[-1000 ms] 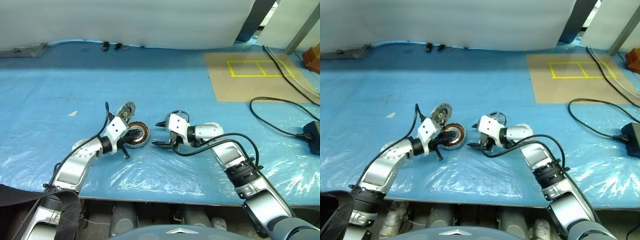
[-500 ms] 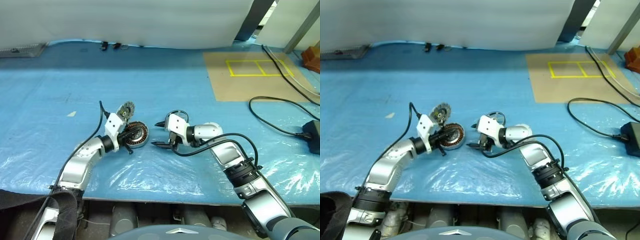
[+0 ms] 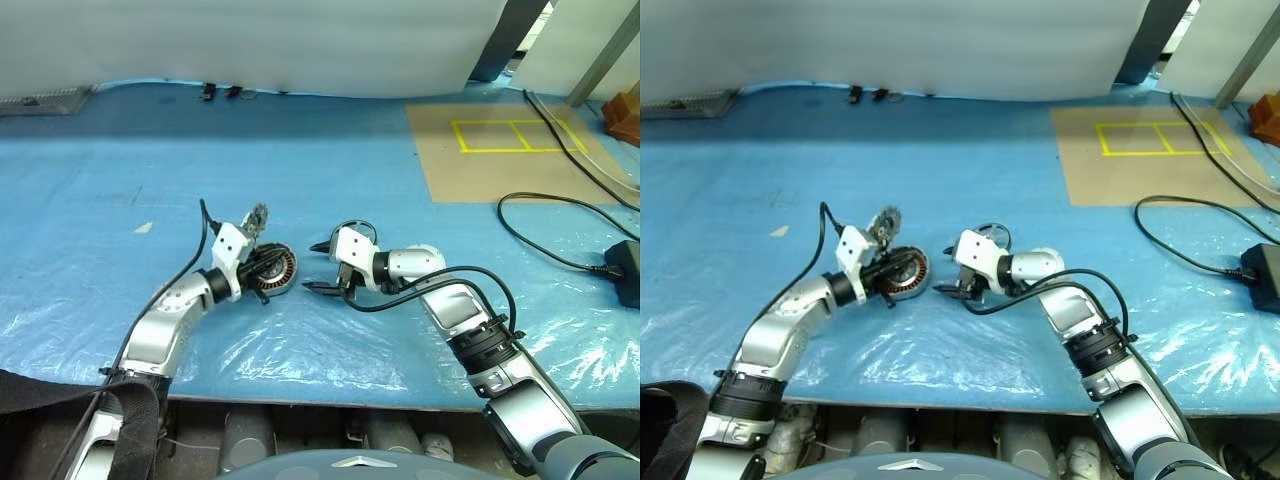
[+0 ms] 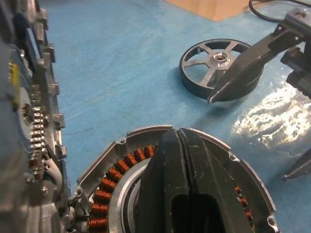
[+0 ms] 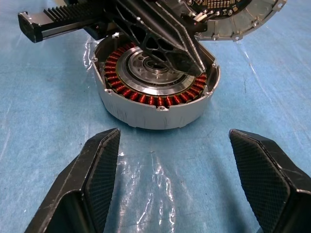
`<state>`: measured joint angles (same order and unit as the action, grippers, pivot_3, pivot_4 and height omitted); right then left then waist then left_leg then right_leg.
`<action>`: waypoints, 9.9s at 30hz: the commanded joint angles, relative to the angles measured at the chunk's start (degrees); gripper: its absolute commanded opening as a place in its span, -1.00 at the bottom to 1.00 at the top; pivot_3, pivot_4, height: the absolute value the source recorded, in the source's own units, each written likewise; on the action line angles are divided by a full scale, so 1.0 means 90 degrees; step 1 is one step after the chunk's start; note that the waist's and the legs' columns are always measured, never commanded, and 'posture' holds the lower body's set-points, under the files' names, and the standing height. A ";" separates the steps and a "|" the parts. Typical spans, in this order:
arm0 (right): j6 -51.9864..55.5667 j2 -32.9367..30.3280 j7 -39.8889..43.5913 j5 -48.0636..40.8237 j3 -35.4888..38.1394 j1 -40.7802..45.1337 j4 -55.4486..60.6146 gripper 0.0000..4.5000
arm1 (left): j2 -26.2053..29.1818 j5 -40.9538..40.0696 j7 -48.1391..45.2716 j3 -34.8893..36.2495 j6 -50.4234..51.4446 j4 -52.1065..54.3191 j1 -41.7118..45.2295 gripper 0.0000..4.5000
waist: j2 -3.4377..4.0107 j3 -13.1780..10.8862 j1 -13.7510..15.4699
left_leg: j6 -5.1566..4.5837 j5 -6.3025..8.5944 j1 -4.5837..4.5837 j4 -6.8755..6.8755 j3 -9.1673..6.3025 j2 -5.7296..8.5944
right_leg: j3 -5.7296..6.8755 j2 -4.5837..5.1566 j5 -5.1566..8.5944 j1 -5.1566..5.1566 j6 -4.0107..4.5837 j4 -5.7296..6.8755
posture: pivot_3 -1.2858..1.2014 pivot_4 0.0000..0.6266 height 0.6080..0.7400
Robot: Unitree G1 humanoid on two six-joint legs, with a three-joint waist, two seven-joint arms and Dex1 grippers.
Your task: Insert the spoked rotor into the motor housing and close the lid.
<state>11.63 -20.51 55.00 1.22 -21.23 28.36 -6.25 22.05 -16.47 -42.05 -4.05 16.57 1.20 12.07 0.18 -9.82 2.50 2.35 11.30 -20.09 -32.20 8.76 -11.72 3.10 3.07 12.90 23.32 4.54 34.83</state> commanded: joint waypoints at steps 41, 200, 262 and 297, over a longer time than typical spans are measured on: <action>-0.0182 0.0012 0.0029 -0.0021 -0.0030 0.0099 -0.0012 0.67 | 0.0926 -0.0585 -0.0024 0.0067 0.2203 0.1470 -0.0248 -1.00 | 0.0000 0.0000 -0.0007 | 0.0001 0.0000 -0.0001 0.0001 0.0002 0.0000 | 0.0000 0.0000 0.0000 0.0004 0.0000 -0.0001 | 0.03 -0.52 1.00; -0.0349 0.0181 -0.0131 0.0154 -0.0060 0.0117 -0.0222 0.67 | 0.1421 -0.0610 -0.0073 -0.0318 0.3080 0.1257 0.0718 -1.00 | -0.0001 -0.0002 -0.0009 | 0.0013 -0.0007 -0.0001 0.0004 0.0003 0.0001 | 0.0001 0.0000 0.0001 0.0003 0.0000 -0.0005 | 0.03 -0.52 1.00; 0.0022 0.0205 -0.0274 -0.0211 0.0290 0.0254 0.0124 0.67 | 0.0406 -0.0661 0.0101 0.0230 0.1693 0.1377 0.0313 -1.00 | -0.0010 -0.0010 -0.0007 | 0.0016 -0.0009 -0.0013 0.0003 0.0002 -0.0001 | 0.0004 -0.0002 0.0001 0.0013 0.0001 -0.0004 | 0.03 -0.52 1.00; -0.0310 0.0171 -0.0356 -0.0128 0.0244 0.0421 -0.0260 0.67 | -0.0065 -0.0521 0.0494 0.0629 0.0938 0.0820 0.0331 -1.00 | -0.0012 -0.0012 -0.0011 | 0.0015 -0.0010 -0.0016 0.0004 0.0000 0.0001 | 0.0004 -0.0001 0.0000 0.0012 0.0001 -0.0006 | 0.03 -0.52 1.00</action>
<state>9.93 -19.25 51.69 0.90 -19.76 31.22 -9.28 20.91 -20.41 -37.73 0.30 25.51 6.01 15.34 0.06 -9.93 2.40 2.48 11.21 -20.23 -32.17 8.76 -11.71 3.14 3.06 12.90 23.43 4.55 34.78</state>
